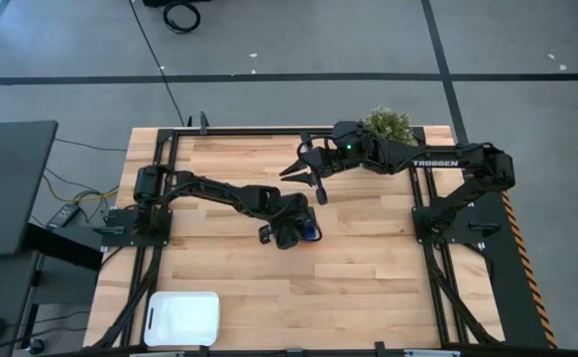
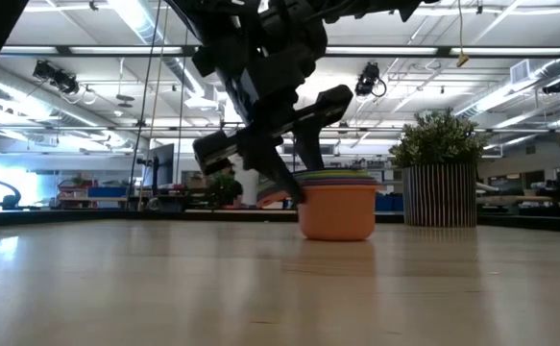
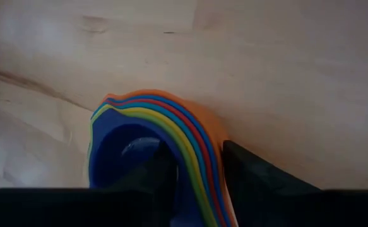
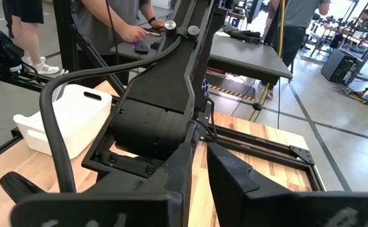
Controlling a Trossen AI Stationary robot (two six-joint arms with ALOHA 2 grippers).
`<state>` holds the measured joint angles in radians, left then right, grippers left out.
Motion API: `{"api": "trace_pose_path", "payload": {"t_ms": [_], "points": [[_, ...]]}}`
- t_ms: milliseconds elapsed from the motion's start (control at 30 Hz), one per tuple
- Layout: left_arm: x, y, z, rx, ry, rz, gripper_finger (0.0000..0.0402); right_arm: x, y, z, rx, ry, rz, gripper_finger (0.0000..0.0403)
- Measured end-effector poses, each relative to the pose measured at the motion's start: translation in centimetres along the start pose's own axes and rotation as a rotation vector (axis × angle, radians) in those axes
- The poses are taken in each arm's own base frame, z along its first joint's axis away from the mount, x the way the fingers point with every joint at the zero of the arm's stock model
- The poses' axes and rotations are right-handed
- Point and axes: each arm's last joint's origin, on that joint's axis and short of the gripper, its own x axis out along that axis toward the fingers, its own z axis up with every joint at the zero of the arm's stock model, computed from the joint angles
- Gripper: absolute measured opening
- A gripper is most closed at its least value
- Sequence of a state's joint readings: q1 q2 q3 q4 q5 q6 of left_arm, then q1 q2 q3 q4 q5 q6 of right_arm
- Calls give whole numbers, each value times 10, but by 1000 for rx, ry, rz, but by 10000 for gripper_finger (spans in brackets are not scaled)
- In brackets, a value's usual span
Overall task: Nest measuring cups in basket
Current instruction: Put the nested measuring cups into the white bin
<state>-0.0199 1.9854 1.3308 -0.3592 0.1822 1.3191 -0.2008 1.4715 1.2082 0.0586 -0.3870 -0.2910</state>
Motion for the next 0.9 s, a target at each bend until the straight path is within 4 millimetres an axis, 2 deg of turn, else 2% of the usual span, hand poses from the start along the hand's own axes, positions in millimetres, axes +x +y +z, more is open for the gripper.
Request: {"api": "trace_pose_path", "payload": {"t_ms": [333, 900], "points": [[1, 4, 3, -142, -10, 54, 121, 0, 0, 0, 0, 0, 0, 57], [2, 6, 7, -235, 21, 95, 120, 0, 0, 0, 0, 0, 0, 57]]}}
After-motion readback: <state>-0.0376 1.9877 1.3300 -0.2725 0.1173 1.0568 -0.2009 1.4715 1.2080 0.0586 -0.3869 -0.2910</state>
